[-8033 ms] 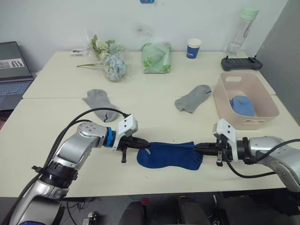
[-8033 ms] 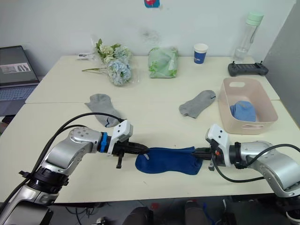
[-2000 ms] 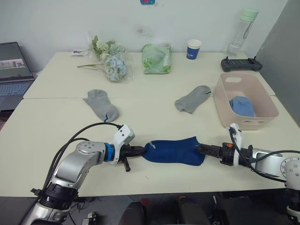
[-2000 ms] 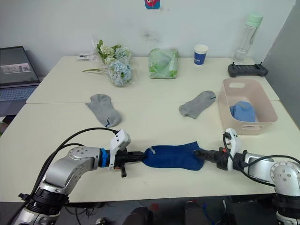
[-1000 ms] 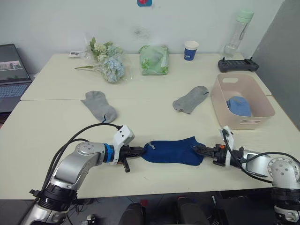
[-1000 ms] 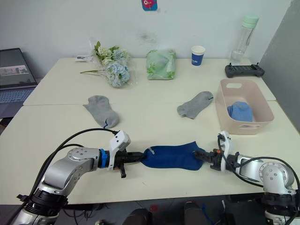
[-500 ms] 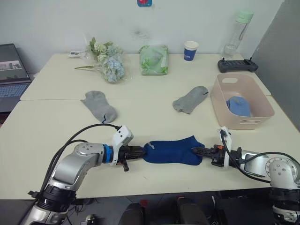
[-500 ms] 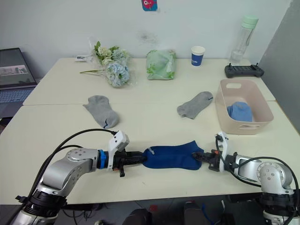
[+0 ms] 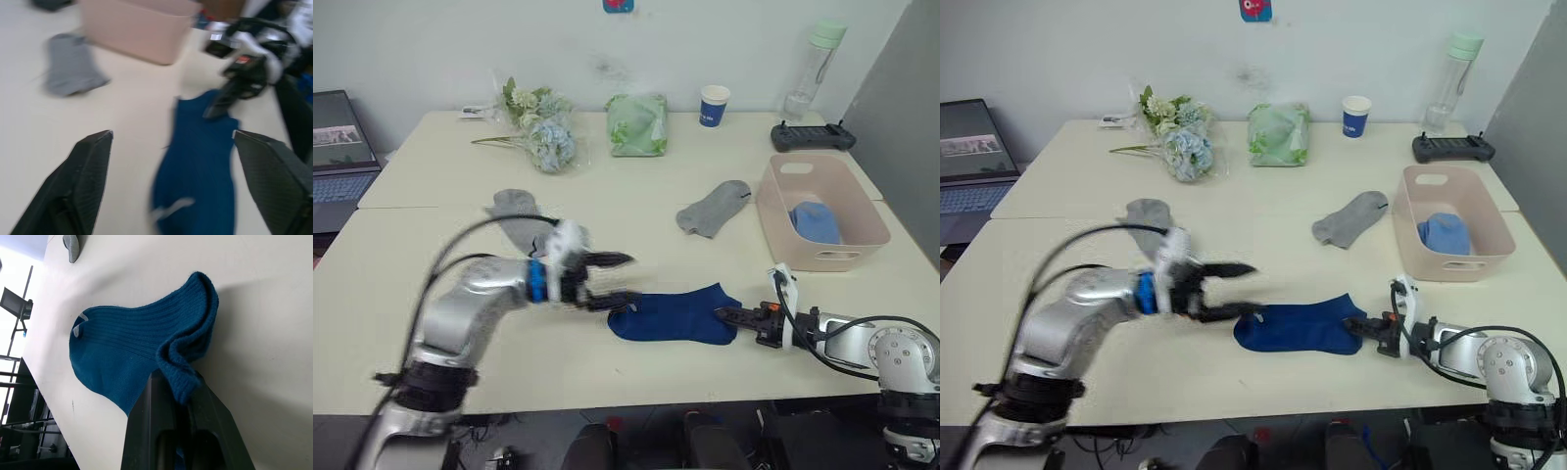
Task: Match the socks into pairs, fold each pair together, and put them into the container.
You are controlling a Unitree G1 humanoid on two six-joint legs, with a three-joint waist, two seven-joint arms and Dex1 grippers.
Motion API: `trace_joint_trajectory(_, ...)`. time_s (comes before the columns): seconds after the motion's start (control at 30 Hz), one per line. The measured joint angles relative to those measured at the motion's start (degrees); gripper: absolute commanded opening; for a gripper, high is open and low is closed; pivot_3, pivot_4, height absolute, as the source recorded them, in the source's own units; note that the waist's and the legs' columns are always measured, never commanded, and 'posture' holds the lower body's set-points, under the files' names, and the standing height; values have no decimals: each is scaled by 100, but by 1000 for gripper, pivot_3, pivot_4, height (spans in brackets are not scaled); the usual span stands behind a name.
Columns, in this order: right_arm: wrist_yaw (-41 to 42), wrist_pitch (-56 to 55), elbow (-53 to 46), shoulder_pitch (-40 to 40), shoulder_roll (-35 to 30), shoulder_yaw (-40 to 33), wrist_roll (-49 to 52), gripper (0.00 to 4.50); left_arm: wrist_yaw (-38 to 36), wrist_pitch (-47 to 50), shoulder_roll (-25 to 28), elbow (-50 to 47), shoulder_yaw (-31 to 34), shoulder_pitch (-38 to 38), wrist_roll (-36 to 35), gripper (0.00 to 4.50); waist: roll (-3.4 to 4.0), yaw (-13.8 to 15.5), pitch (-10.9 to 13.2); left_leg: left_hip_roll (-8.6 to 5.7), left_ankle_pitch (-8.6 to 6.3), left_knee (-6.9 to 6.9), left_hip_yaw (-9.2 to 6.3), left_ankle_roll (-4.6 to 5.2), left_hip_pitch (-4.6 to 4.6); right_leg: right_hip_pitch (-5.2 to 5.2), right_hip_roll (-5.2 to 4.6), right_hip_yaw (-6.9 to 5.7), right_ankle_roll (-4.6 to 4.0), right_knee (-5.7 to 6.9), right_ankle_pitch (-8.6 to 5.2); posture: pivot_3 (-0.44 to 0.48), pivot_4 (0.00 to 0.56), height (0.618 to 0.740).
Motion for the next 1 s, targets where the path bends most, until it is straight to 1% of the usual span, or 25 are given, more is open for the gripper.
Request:
trace_joint_trajectory(0.07, 25, 1, 0, -1, 0, 0, -5, 0, -58, -353, -102, 143, -461, 19, 360, 2280, 2, -11, 1, 5, 0, -1, -5, 0, 1, -4, 3, 3, 0, 5, 0, 0, 150, 740)
trace_joint_trajectory(0.13, 52, 6, 3, -2, -1, 1, -11, 0, -50, -685, -147, 414, -720, 3, 702, 1623, 4, -8, 2, 7, 0, -2, -14, 1, 0, -4, 6, 0, 0, 7, 0, 0, 150, 740)
trace_joint_trajectory(0.23, 65, 8, 3, -2, -6, -1, -28, 0, 7, -1114, -241, 910, -995, -51, 1208, 642, 4, -4, 2, 5, 0, -2, -11, 1, -1, -4, 6, -3, 0, 6, 0, 0, 150, 740)
trace_joint_trajectory(0.3, 74, 12, 1, 0, -18, -2, -31, 0, 94, -1289, -335, 1145, -1047, -64, 1391, 15, 4, -4, 2, 2, 0, -1, -5, 1, -1, -4, 5, -4, 0, 4, 0, 0, 150, 740)
trace_joint_trajectory(0.43, 90, 35, -4, 5, -40, -2, -33, 0, 204, -1484, -518, 1372, -1049, -115, 1562, 15, 4, 3, 2, 3, 0, -1, -9, 1, -2, -4, 4, -4, 0, 4, 0, 0, 150, 740)
trace_joint_trajectory(0.6, 123, 44, -4, 1, -41, -1, -69, 0, 260, -1562, -590, 1576, -1052, -183, 1761, 15, 4, 3, 1, 3, 0, -1, -10, 1, -2, -3, 4, -5, 0, 5, 0, 0, 150, 740)
trace_joint_trajectory(0.73, 231, 61, -4, -16, -51, -13, -30, 0, 257, -1816, -557, 1712, -1224, -222, 2105, 15, 5, 3, 1, 2, 0, 0, -10, 1, -2, -3, 4, -7, 0, 5, 0, 0, 150, 740)
trace_joint_trajectory(0.9, 352, 175, -148, -311, 54, -239, 594, 0, 280, -1857, -564, 1729, -1255, -221, 2156, 15, 11, 3, -1, 3, 0, 0, -11, 1, -1, -3, 4, -6, 0, 6, 0, 0, 150, 740)
trace_joint_trajectory(1.0, 353, 279, -397, -497, 248, -191, 1089, 0, 322, -1830, -572, 1715, -1242, -204, 2149, 15, 12, 3, -2, 5, 0, -1, -17, 1, -1, -1, 4, -6, 0, 5, 0, 0, 150, 740)
